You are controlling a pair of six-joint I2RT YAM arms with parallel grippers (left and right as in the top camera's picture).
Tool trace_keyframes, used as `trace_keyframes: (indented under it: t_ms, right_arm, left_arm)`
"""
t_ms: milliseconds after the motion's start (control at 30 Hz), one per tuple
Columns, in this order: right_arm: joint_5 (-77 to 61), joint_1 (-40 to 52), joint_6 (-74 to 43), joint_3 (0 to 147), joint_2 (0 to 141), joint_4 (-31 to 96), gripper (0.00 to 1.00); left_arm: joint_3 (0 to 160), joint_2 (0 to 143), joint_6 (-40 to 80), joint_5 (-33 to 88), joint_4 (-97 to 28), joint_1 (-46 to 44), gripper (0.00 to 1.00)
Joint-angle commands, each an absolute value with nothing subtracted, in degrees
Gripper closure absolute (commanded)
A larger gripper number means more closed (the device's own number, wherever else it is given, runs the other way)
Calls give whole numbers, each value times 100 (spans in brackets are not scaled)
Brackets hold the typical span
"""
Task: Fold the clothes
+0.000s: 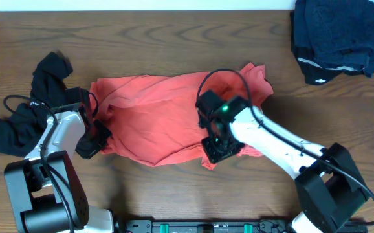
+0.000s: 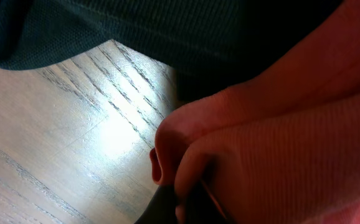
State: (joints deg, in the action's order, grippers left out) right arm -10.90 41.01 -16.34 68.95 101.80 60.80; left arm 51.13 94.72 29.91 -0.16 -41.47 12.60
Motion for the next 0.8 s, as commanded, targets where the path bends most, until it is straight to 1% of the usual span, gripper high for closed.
trace_keyframes:
  t_ms: [0, 167, 300, 400, 467, 500, 533, 633, 667, 767]
  right_arm:
    - [-451, 4305, -2082, 6733, 10165, 5876, 56]
    - [-279, 4488, -2097, 6392, 10165, 5155, 51]
    - [-233, 4508, -2069, 6064, 10165, 4823, 49]
    - [-231, 4506, -2008, 5793, 10165, 4593, 49]
    - [-193, 4504, -2012, 5660, 10165, 4493, 52]
    - [-152, 4501, -2014, 5623, 10165, 4469, 55]
    - [-89, 4499, -2021, 5610, 10165, 4458, 62]
    - [113, 4495, -2246, 5629, 10158, 4460, 93]
    - [113, 4480, -2274, 5653, 10158, 4480, 98]
    - [108, 4381, -2335, 5863, 10147, 4753, 99]
  left_arm:
    - [5137, 9406, 2842, -62, -4121, 1291, 94]
    - [5137, 9406, 2805, -62, -4056, 1291, 94]
    - [5137, 9406, 2803, -64, -4056, 1291, 94]
    - [5137, 9406, 2805, -64, -4056, 1291, 94]
    - [5137, 9406, 2805, -62, -4058, 1291, 94]
    - [5137, 9406, 2805, -62, -4058, 1291, 94]
    - [5137, 9408, 2805, -64, -4060, 1291, 94]
    - [5137, 9406, 2775, -64, -4060, 1291, 94]
    - [5140, 9406, 2692, -64, -4060, 1291, 94]
    - [5166, 9349, 2462, -60, -4200, 1291, 94]
